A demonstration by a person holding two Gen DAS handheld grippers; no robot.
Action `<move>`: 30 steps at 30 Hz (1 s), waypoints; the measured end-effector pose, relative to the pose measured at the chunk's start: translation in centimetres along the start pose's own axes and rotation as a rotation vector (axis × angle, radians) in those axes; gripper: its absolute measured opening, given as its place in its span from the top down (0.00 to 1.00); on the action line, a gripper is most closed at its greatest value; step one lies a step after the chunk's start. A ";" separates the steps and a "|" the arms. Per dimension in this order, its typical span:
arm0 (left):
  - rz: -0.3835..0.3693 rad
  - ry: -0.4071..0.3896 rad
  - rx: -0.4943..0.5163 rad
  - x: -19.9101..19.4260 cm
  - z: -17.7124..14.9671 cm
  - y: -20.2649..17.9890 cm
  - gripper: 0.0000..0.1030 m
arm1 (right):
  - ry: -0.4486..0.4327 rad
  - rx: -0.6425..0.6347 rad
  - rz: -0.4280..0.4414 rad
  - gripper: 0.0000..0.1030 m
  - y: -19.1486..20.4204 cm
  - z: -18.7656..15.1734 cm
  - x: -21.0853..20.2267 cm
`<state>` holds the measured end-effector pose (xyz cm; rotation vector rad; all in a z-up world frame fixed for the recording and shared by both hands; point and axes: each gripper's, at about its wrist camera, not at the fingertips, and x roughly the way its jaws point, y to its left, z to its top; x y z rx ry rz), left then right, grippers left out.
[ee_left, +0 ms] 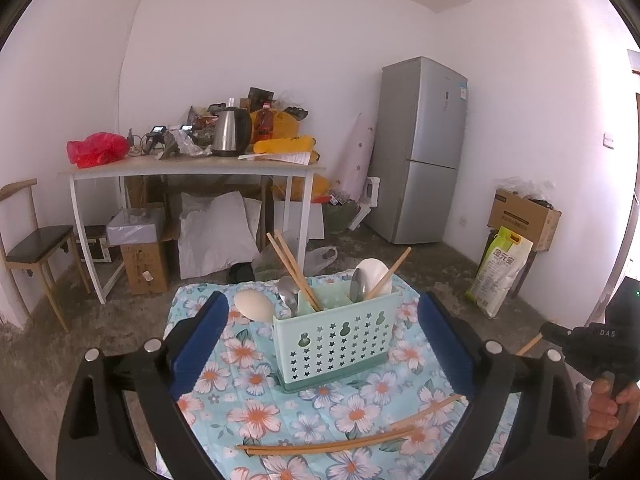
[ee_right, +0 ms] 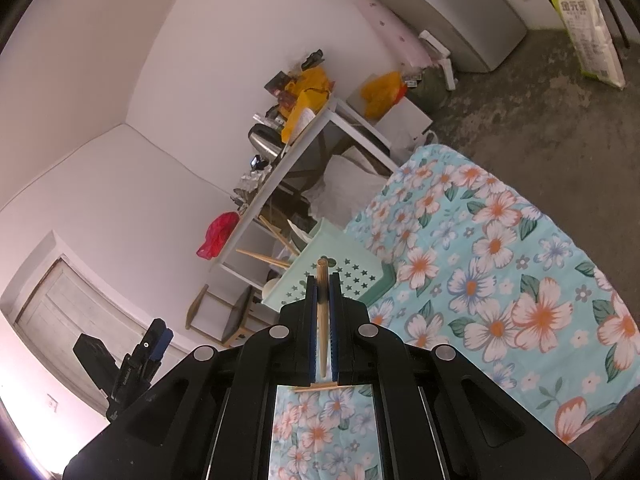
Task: Organize utensils
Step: 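Withdraw the left gripper while right carries its chopstick toward the holder, then lower the chopstick into the green holder and open the right gripper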
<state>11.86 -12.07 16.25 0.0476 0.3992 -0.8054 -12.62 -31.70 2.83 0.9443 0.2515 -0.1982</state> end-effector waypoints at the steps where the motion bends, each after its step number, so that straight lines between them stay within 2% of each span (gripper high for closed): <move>1: 0.001 0.001 0.000 0.0 0.0 0.0 0.09 | 0.000 -0.001 0.000 0.97 0.0 0.0 0.0; 15: 0.010 0.004 -0.011 -0.2 -0.7 0.4 0.07 | -0.004 -0.041 0.009 0.97 1.1 0.8 -0.1; 23: 0.037 0.000 -0.046 -1.0 -1.5 1.3 0.06 | -0.073 -0.253 0.077 0.97 7.7 5.5 0.5; 30: 0.073 -0.004 -0.077 -2.3 -2.4 2.8 0.06 | -0.111 -0.473 0.087 0.97 14.5 8.8 3.8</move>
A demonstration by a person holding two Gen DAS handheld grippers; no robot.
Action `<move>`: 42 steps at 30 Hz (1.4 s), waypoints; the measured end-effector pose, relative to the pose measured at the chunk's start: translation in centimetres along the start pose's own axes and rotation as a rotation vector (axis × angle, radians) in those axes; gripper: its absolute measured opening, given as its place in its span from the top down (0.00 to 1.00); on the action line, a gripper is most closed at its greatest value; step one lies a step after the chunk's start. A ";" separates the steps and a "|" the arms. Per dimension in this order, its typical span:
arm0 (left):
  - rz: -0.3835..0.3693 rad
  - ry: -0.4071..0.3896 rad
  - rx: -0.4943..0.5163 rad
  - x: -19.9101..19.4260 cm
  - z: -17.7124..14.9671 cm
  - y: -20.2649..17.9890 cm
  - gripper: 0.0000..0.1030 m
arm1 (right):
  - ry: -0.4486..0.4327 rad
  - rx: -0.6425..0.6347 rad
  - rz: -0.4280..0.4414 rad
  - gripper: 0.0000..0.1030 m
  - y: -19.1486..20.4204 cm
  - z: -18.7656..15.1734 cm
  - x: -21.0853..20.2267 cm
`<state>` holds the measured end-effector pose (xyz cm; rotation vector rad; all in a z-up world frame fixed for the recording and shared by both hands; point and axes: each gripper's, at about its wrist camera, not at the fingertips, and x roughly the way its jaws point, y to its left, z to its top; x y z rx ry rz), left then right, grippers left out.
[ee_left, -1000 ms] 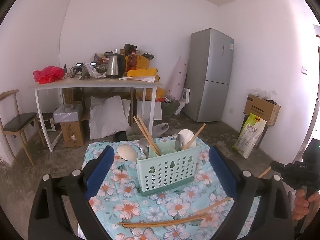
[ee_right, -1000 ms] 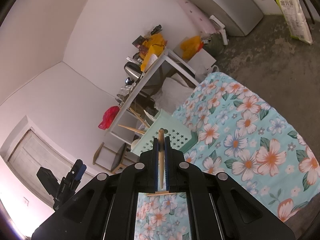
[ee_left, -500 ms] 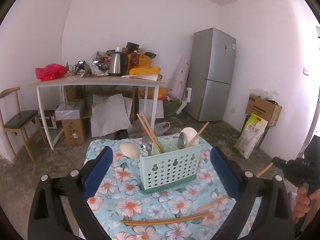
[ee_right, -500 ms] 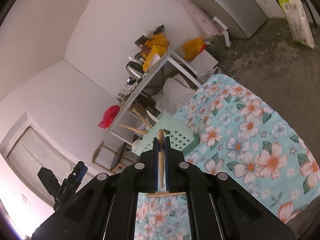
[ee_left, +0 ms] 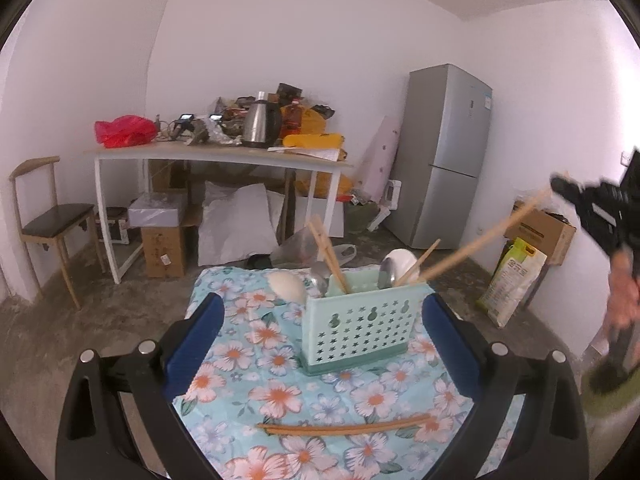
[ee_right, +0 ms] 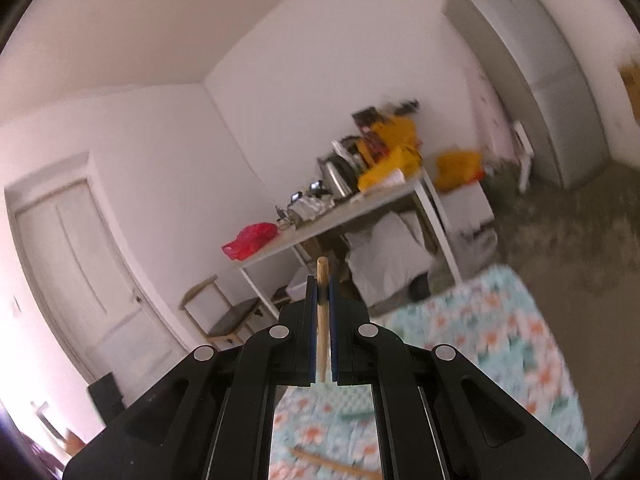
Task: Organize utensils
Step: 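Lower the chopstick into the green holder and open the right gripper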
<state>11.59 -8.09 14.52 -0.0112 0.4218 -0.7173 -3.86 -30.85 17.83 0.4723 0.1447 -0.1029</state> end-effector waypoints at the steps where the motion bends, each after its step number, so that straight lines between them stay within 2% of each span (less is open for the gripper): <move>1: 0.006 0.000 -0.005 -0.1 -0.1 0.3 0.06 | 0.005 -0.039 -0.013 0.97 0.6 0.5 1.1; 5: 0.030 -0.007 -0.041 -0.8 -0.4 1.8 0.06 | 0.041 -0.146 -0.072 0.97 1.8 0.8 5.3; 11: 0.052 -0.017 -0.092 -1.8 -0.6 3.5 0.06 | 0.105 -0.294 -0.153 0.97 2.7 -1.7 10.6; 15: 0.062 -0.027 -0.095 -2.2 -0.5 4.0 0.06 | 0.135 -0.384 -0.181 0.97 3.5 -3.6 12.5; 18: 0.066 -0.028 -0.098 -2.4 -0.5 4.1 0.06 | 0.176 -0.444 -0.173 0.97 4.3 -5.0 13.5; 20: 0.064 -0.025 -0.100 -2.4 -0.6 4.1 0.06 | 0.216 -0.464 -0.127 0.95 4.5 -5.8 13.5; 24: 0.043 -0.010 -0.110 -2.2 -0.7 4.2 0.06 | 0.256 -0.390 0.000 0.92 3.9 -5.9 12.3; 31: 0.009 -0.001 -0.106 -1.6 -0.9 3.4 0.06 | 0.248 -0.224 0.121 0.85 2.5 -4.7 9.1; 37: -0.011 0.017 -0.100 -0.9 -1.2 2.8 0.06 | 0.184 -0.133 0.153 0.81 1.5 -3.9 4.5; 42: -0.023 0.035 -0.094 -0.2 -1.5 2.4 0.06 | 0.165 -0.088 0.141 0.77 0.5 -5.2 1.5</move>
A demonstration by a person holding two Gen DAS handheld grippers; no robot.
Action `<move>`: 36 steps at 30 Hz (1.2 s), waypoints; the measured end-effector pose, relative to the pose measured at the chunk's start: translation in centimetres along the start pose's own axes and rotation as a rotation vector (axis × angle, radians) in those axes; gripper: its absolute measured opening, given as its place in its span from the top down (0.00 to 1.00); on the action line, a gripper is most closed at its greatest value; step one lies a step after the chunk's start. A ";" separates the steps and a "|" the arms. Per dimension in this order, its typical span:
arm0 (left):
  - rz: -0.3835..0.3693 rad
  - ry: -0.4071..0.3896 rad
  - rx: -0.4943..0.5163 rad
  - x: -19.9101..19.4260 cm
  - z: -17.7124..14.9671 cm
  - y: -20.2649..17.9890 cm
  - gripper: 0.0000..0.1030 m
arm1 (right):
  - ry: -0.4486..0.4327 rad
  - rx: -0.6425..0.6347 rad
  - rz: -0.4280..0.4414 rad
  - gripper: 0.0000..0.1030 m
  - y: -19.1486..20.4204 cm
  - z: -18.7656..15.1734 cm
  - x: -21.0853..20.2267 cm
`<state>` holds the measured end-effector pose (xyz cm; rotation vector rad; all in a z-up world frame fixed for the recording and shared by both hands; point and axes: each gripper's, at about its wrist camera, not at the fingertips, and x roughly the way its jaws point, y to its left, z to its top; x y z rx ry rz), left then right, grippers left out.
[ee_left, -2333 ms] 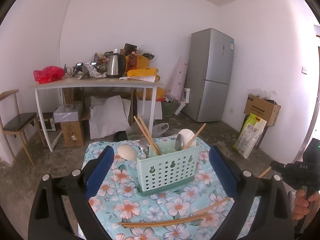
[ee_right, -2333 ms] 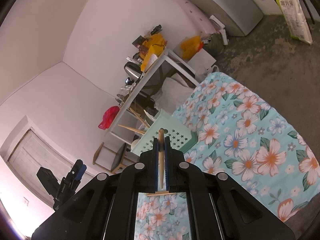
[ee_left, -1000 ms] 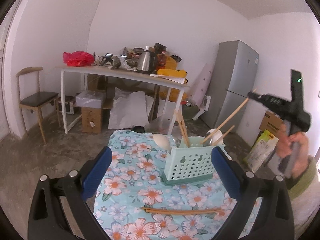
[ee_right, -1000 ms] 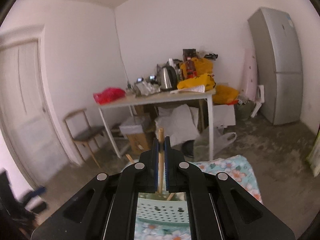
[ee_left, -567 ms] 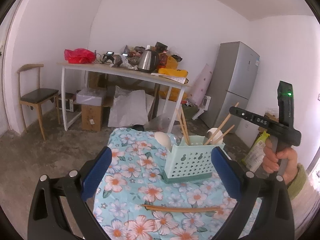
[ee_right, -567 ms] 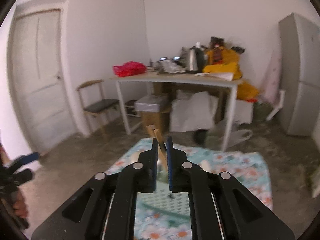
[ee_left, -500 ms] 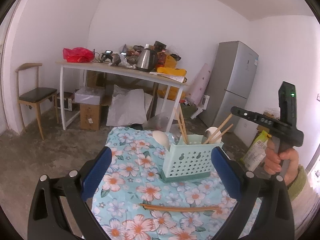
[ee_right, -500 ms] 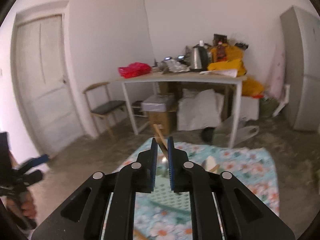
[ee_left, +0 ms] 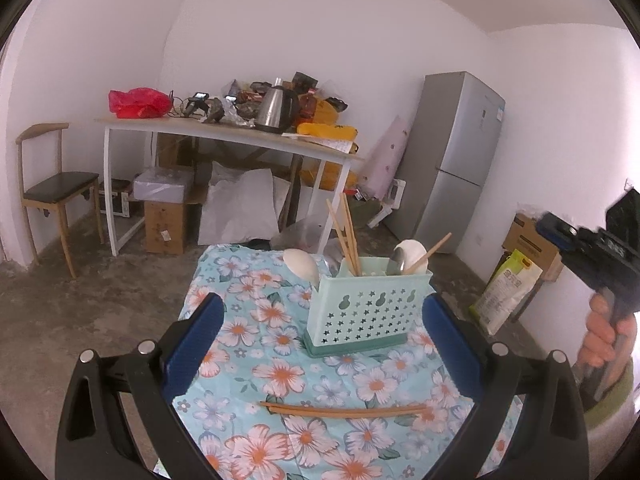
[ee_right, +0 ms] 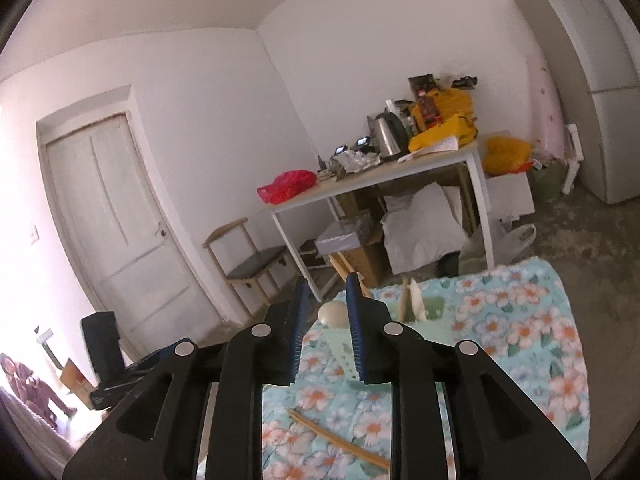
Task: Organize utensils
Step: 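Lower the chopstick into the green holder and open the right gripper, then move both grippers toward the two chopsticks lying on the cloth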
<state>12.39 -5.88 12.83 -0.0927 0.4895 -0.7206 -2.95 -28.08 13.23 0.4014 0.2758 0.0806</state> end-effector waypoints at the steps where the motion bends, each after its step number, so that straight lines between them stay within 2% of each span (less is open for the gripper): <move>1: -0.004 0.006 -0.001 0.2 -0.1 0.0 0.06 | 0.009 0.018 -0.011 0.77 -0.2 -0.8 -0.4; 4: -0.006 0.026 0.002 0.8 -0.5 -0.3 0.06 | 0.036 0.060 -0.051 0.73 -0.9 -2.9 -0.7; 7: 0.003 0.068 0.016 1.8 -1.2 -0.9 0.06 | 0.111 0.097 -0.120 0.70 -1.7 -5.5 -0.2; 11: 0.129 0.169 0.104 4.2 -3.0 -2.3 0.05 | 0.263 0.121 -0.271 0.60 -2.8 -9.1 2.0; 12: 0.164 0.215 0.146 5.3 -3.9 -2.8 0.06 | 0.294 0.120 -0.305 0.56 -3.0 -9.8 2.3; 15: 0.206 0.294 0.207 7.2 -5.8 -3.4 0.06 | 0.387 0.111 -0.373 0.52 -3.3 -12.0 3.3; 20: 0.268 0.372 0.258 9.2 -8.1 -3.9 0.06 | 0.447 0.153 -0.379 0.47 -3.8 -14.9 3.0; 24: 0.309 0.396 0.277 10.0 -8.8 -3.7 0.06 | 0.476 0.172 -0.384 0.45 -4.4 -15.3 3.5; 36: 0.383 0.395 0.370 10.6 -9.3 -4.4 0.06 | 0.522 0.171 -0.382 0.41 -4.6 -16.1 4.4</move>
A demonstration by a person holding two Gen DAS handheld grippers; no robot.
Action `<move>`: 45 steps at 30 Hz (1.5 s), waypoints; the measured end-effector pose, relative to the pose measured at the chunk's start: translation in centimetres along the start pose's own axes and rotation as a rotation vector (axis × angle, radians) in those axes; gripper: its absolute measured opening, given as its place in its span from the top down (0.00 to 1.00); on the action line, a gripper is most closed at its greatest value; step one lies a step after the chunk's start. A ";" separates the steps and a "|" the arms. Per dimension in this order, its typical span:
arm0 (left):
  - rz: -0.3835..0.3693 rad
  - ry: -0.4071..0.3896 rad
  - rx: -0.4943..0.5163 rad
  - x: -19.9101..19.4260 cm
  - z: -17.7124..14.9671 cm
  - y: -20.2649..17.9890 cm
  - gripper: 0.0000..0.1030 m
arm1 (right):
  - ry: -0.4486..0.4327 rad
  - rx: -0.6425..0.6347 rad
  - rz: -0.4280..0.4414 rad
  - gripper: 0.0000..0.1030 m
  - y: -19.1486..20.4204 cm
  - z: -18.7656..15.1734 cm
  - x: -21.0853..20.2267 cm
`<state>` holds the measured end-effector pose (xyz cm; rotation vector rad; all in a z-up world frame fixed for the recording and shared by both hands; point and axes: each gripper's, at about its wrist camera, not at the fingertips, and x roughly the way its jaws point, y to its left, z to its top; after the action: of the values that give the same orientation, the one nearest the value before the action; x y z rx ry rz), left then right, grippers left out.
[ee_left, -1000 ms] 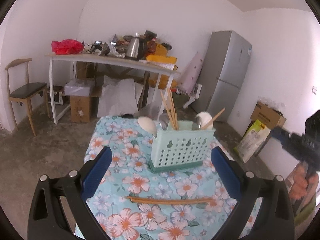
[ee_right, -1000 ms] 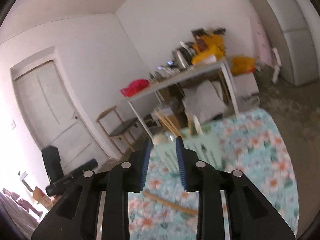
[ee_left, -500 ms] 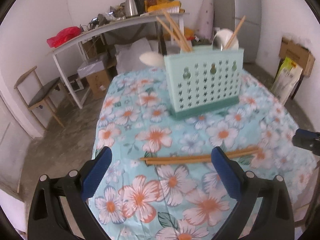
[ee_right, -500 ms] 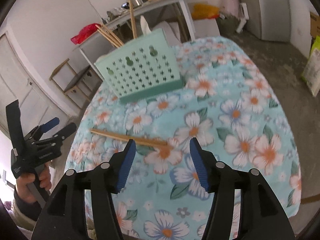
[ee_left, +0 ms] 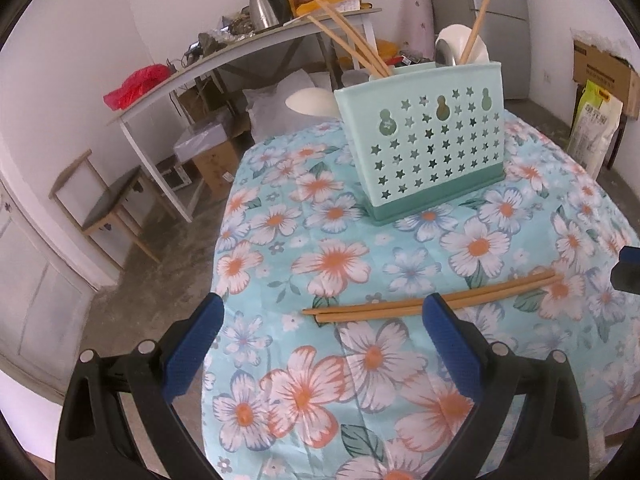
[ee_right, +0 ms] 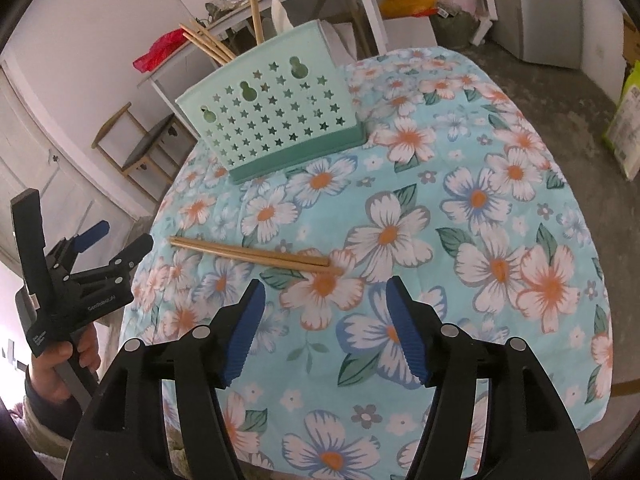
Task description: Organize utensils
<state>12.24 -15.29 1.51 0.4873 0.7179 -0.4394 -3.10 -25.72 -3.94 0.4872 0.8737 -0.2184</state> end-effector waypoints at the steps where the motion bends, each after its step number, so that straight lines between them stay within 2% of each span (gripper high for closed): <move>1: 0.006 -0.002 0.007 0.0 0.0 -0.1 0.06 | 0.002 0.000 0.000 0.41 0.0 0.0 0.1; 18: 0.030 -0.004 0.053 0.8 0.2 -0.6 0.06 | 0.005 0.000 -0.002 0.41 0.0 0.4 0.7; 20: -0.005 -0.020 0.064 0.9 0.0 -0.7 0.06 | 0.001 0.014 -0.007 0.41 -0.4 0.4 0.8; 22: -0.090 -0.080 0.087 0.6 -0.5 -1.0 0.06 | 0.000 0.037 -0.012 0.41 -0.8 0.4 0.8; 24: -0.120 -0.126 0.145 0.5 -1.0 -1.8 0.06 | -0.005 0.053 -0.013 0.41 -1.2 0.3 0.7; 26: -0.124 -0.152 0.264 0.7 -1.8 -3.6 0.18 | -0.009 0.070 -0.011 0.41 -1.6 0.2 0.5; 27: -0.121 -0.158 0.305 0.8 -2.1 -4.4 0.21 | -0.011 0.077 -0.011 0.41 -1.8 0.1 0.5; 29: -0.124 -0.154 0.408 1.6 -2.8 -6.3 0.36 | -0.013 0.093 -0.011 0.41 -2.3 -0.1 0.3; 32: -0.116 -0.142 0.520 2.8 -3.4 -8.2 0.48 | -0.011 0.116 -0.007 0.41 -2.9 -0.4 0.2; 34: -0.104 -0.143 0.585 3.6 -3.6 -9.2 0.52 | -0.012 0.124 -0.011 0.41 -3.0 -0.5 0.0; 37: -0.106 -0.143 0.648 4.6 -3.6 -10.0 0.60 | -0.029 0.135 -0.008 0.41 -3.4 -0.6 -0.5; 41: -0.121 -0.137 0.722 5.6 -3.3 -10.9 0.79 | -0.048 0.168 0.013 0.41 -4.0 -1.0 -1.2; 45: -0.118 -0.140 0.802 5.7 -3.2 -11.6 0.83 | -0.048 0.178 0.011 0.41 -4.4 -1.2 -1.4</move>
<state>8.23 -24.00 -7.77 1.1556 0.4125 -0.8686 -6.47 -28.97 -4.93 0.6502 0.8081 -0.2978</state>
